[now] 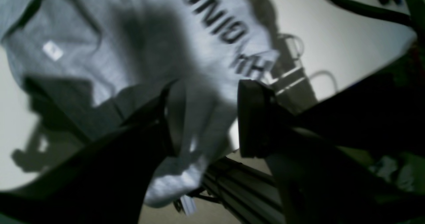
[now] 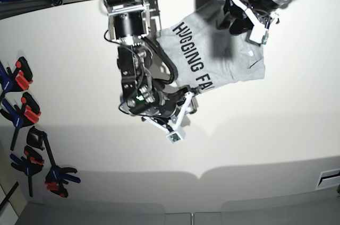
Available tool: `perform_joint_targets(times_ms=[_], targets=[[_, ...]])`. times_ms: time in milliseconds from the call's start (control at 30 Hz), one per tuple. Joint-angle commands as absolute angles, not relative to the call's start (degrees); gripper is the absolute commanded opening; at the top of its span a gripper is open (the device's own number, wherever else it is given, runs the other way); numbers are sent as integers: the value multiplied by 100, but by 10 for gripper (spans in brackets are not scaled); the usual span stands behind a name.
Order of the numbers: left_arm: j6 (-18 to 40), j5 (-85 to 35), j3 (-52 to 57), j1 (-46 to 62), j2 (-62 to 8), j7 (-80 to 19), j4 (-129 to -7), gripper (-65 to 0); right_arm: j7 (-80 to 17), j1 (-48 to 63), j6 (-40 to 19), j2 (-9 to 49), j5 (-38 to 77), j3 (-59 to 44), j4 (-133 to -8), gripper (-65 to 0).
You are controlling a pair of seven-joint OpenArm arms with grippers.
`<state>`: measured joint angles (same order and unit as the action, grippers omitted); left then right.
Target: Fold the T-shirt properly
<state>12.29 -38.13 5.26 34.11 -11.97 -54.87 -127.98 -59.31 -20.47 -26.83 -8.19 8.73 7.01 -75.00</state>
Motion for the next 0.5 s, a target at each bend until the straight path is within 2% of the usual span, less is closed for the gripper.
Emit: perform_joint_targets(times_ms=[0, 133, 300, 467], targets=[[1402, -3959, 550, 3457, -1227, -5428, -12641, -411, -5795, -2283, -2786, -900, 963, 714, -7476, -394], [1745, -4600, 552, 3367, -1227, -5465, -11520, -411, -5946, -2349, -2786, -900, 965, 714, -7312, -394], [1916, -4648, 552, 2969, -1227, -5481, -10761, -411, -6132, -2344, -2810, -900, 1157, 794, -7312, -394], [1911, -3588, 558, 2443, -1267, -5577, -10363, -411, -6700, -2309, -2810, -900, 1614, 790, -7312, -394]])
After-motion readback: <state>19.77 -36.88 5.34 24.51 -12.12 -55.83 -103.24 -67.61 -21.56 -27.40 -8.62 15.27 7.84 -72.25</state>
